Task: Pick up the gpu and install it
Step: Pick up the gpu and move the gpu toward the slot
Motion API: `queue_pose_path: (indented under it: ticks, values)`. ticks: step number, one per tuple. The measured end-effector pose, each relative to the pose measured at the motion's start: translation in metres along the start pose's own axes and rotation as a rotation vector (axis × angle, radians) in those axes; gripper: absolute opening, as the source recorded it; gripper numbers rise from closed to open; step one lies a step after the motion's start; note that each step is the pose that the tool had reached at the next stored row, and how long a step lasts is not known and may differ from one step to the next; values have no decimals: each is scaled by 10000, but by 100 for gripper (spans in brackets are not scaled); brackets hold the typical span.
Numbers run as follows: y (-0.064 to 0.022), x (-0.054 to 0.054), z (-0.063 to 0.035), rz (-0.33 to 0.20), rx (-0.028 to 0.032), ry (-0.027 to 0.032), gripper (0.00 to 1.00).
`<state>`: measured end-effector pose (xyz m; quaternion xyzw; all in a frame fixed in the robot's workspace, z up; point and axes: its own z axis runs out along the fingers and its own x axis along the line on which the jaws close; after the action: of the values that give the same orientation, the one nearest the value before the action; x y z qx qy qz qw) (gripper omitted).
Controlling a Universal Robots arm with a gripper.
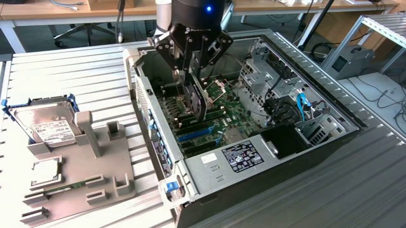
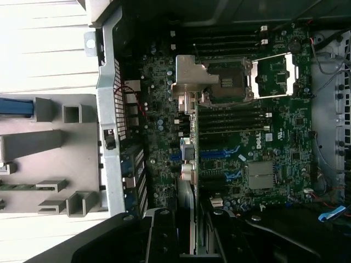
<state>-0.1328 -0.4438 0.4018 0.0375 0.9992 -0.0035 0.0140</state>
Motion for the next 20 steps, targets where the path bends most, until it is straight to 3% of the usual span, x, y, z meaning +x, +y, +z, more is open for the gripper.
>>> queue_pose_path:
  ticks: [10, 20]
  values:
    - [31, 5, 117, 1, 0, 0, 26]
    - [138, -72, 204, 0, 0, 0, 26]
